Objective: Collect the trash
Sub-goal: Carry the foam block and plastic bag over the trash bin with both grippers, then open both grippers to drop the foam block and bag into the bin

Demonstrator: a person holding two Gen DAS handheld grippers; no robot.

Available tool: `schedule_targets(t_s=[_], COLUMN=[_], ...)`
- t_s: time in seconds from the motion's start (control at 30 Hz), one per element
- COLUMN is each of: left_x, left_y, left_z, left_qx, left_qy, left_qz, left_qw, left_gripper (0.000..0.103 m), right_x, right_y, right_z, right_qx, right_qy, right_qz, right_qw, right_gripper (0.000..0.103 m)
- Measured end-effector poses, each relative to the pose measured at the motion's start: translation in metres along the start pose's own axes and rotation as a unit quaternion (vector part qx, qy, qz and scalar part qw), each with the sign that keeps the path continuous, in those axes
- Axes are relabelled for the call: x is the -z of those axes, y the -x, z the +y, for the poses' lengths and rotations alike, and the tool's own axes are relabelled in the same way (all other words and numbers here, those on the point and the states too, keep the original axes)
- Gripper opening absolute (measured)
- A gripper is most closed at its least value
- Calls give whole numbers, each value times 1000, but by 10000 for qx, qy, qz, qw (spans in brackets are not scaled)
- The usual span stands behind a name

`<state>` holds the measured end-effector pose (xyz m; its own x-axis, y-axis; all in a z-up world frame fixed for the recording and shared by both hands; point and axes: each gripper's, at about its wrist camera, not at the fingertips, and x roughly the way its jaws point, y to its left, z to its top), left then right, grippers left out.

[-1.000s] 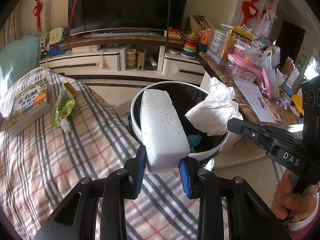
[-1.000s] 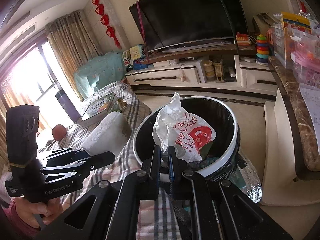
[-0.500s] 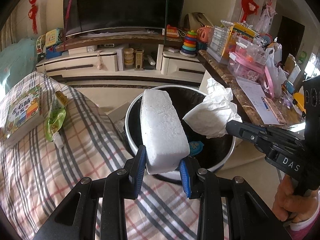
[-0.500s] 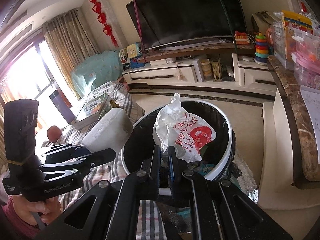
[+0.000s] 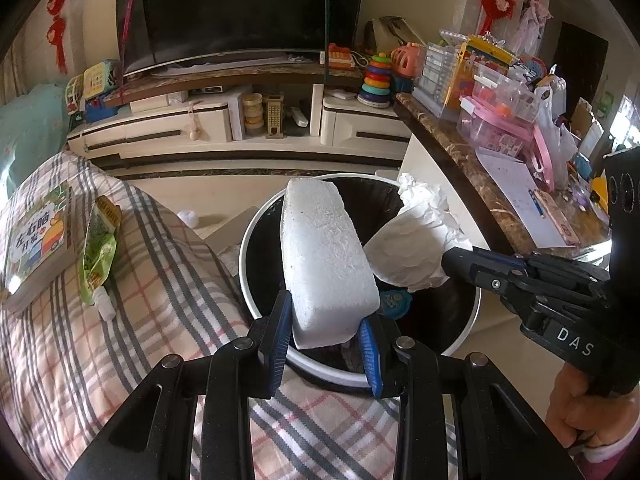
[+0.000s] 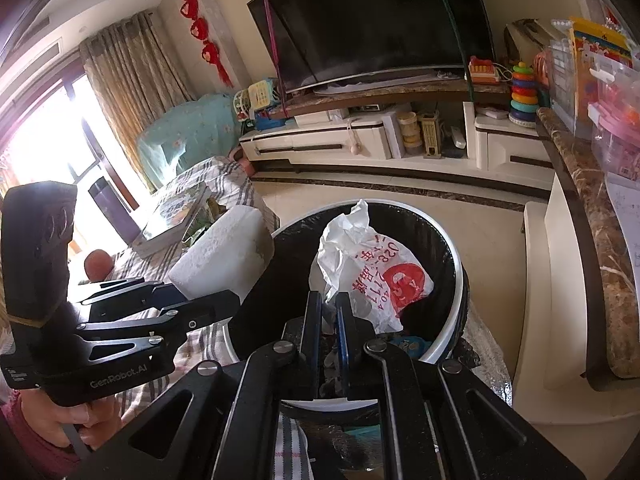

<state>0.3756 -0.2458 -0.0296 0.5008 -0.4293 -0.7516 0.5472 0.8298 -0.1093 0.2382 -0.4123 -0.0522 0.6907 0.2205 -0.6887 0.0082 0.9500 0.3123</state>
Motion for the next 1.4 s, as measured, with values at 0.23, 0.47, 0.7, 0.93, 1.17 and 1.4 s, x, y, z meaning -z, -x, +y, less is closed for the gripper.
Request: schedule_targets(t_s=[0.23,0.47,0.7,0.93,1.17,1.4], left_x=[-5,-10,-17,-16,-19,-19], left_y=[-9,-19,-26,-29,-33,-25], left_z=[0,-3,-3,-4,-5,-3], left_qx=[-15,-10,-27,-56,-100,-226], left_qy=[-21,-49,-78,-110,-104,-24], left_qz=[71,185,227,269,327,252], left_qw=[10000,9998,9997,9996,9994,9994], left_gripper=[30,30,30,31,35,51], right_x=[-5,-9,-11,-13,-13,-15], right_y=[-8,-17,-21,-21,-25,-25], right_z=[-3,-10,-12,-16,-21,-30], right_qx=[14,18,48,67,79,7], right_qy=[8,-14,-19,-19,-74,-274], right_qz=[82,193,258,274,346,363], right_qw=[10000,9998,9997,9996,9993,9990], right_gripper=[6,6,6,6,7,19])
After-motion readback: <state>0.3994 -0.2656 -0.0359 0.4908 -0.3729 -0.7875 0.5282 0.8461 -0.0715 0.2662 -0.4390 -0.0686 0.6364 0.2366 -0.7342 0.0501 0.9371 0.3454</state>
